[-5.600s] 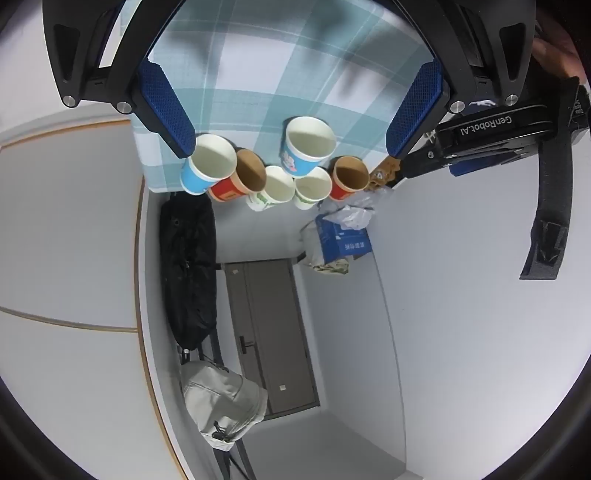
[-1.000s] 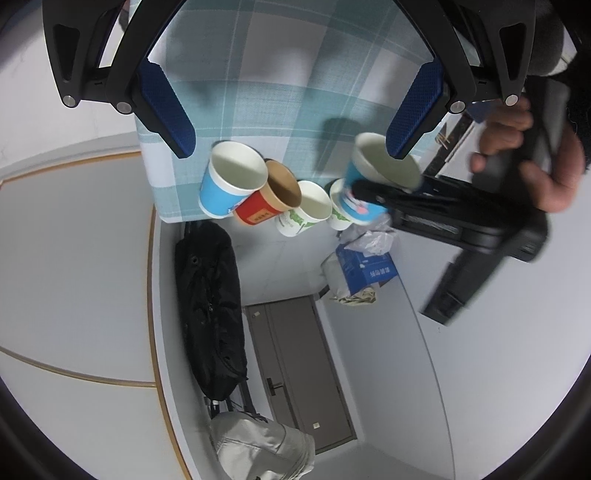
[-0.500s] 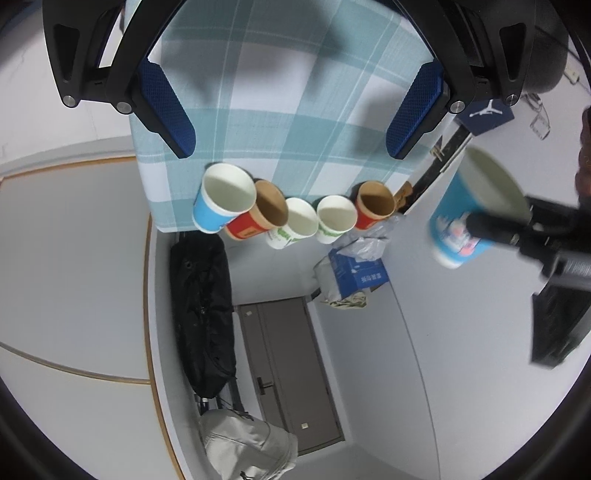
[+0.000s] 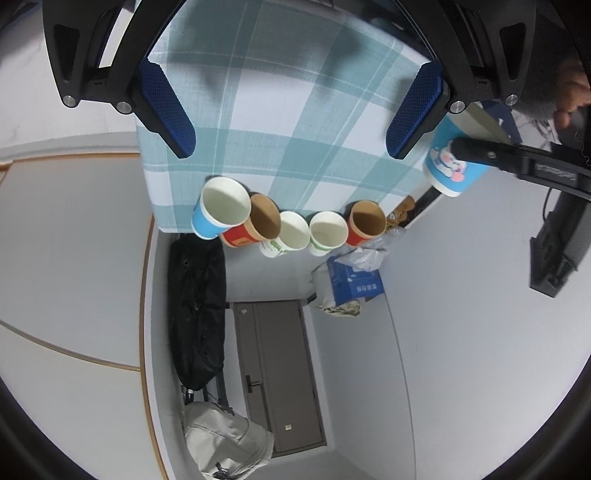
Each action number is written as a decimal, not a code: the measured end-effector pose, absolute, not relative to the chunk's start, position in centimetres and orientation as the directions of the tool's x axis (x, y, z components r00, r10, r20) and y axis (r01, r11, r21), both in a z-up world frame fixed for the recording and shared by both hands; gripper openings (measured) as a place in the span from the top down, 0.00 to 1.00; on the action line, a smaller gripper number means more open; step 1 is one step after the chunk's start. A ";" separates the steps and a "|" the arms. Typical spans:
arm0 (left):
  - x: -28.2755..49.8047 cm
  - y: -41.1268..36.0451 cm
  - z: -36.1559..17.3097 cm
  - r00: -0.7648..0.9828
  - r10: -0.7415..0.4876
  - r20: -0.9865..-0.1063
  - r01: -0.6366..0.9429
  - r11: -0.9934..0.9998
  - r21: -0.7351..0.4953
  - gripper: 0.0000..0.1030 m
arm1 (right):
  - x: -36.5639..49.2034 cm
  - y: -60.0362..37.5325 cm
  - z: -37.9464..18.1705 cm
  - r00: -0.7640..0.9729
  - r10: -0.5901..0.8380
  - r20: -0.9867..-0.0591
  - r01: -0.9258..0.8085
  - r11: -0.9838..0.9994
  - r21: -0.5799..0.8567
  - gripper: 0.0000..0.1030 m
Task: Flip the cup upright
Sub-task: 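Lift the blue cup with the left gripper and carry it toward the right gripper, then lower the blue cup onto the tablecloth on its side and open the left gripper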
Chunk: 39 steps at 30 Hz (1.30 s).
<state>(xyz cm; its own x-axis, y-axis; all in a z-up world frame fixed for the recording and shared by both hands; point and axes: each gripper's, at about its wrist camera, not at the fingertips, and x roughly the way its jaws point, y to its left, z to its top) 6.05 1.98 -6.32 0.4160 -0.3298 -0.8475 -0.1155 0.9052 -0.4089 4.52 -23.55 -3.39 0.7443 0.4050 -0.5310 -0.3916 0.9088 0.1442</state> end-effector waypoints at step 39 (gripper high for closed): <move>7.4 2.0 -9.6 0.421 -0.372 -0.827 -0.169 0.864 -0.475 0.25 | 4.4 -22.4 -4.6 0.721 0.403 -0.564 -0.410 0.904 0.123 0.00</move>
<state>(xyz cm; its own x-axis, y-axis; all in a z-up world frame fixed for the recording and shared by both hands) 7.40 1.99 -9.64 0.4205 -0.3724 -0.8273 -0.1688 0.8638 -0.4746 4.39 -22.40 -4.61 0.7208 0.4031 -0.5639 -0.4096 0.9040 0.1227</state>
